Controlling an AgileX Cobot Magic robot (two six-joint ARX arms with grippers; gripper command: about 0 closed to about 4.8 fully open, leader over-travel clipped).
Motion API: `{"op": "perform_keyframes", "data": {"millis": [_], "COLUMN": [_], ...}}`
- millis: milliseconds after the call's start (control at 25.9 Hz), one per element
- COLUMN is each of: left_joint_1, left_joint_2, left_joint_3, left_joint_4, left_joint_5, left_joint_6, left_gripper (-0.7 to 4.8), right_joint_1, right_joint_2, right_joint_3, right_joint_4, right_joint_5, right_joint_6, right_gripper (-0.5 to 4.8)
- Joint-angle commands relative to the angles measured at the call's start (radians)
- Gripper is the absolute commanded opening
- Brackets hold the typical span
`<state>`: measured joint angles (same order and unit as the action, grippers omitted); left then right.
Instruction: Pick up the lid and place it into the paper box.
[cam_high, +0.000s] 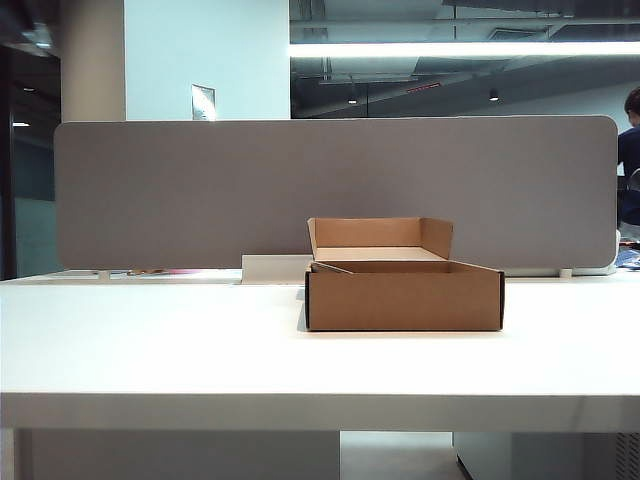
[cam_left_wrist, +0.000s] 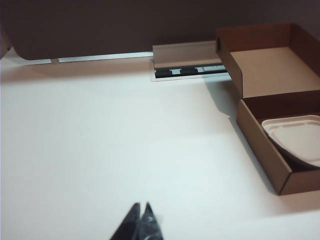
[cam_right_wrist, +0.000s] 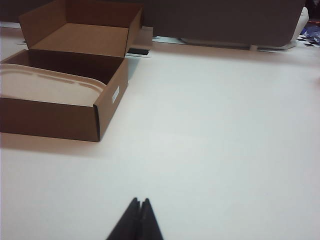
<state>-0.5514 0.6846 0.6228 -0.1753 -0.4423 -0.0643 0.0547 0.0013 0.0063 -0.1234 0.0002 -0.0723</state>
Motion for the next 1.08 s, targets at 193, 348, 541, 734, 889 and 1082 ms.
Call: {"op": "perform_keyframes", "data": {"millis": [193, 348, 541, 734, 889, 1082], "left_joint_1": [0.001, 0.001, 0.000, 0.004, 0.111, 0.274], "left_joint_2": [-0.397, -0.577, -0.679, -0.669, -0.666, -0.669], "left_joint_3": [-0.243, -0.321, -0.357, -0.367, -0.410, -0.461], "left_joint_4": [0.010, -0.016, -0.054, -0.071, -0.061, -0.045], "left_joint_5": [-0.032, -0.032, -0.041, -0.051, 0.032, 0.172], "left_joint_6": [-0.026, -0.026, -0.023, -0.045, -0.107, -0.180], "left_gripper": [-0.05, -0.05, -0.05, -0.05, -0.05, -0.05], "right_joint_1": [0.001, 0.001, 0.001, 0.003, 0.004, 0.004], "right_joint_2": [-0.002, -0.002, -0.002, -0.001, -0.002, -0.002], "right_joint_3": [-0.006, -0.006, -0.006, -0.006, -0.006, -0.006], "right_joint_4": [0.015, 0.015, 0.015, 0.007, 0.003, 0.000], "right_joint_5": [0.005, 0.005, 0.005, 0.003, 0.001, 0.001], "right_joint_6": [-0.003, -0.003, -0.003, -0.003, -0.003, -0.003], "right_gripper": [-0.05, -0.05, -0.05, -0.05, -0.05, -0.05]}}
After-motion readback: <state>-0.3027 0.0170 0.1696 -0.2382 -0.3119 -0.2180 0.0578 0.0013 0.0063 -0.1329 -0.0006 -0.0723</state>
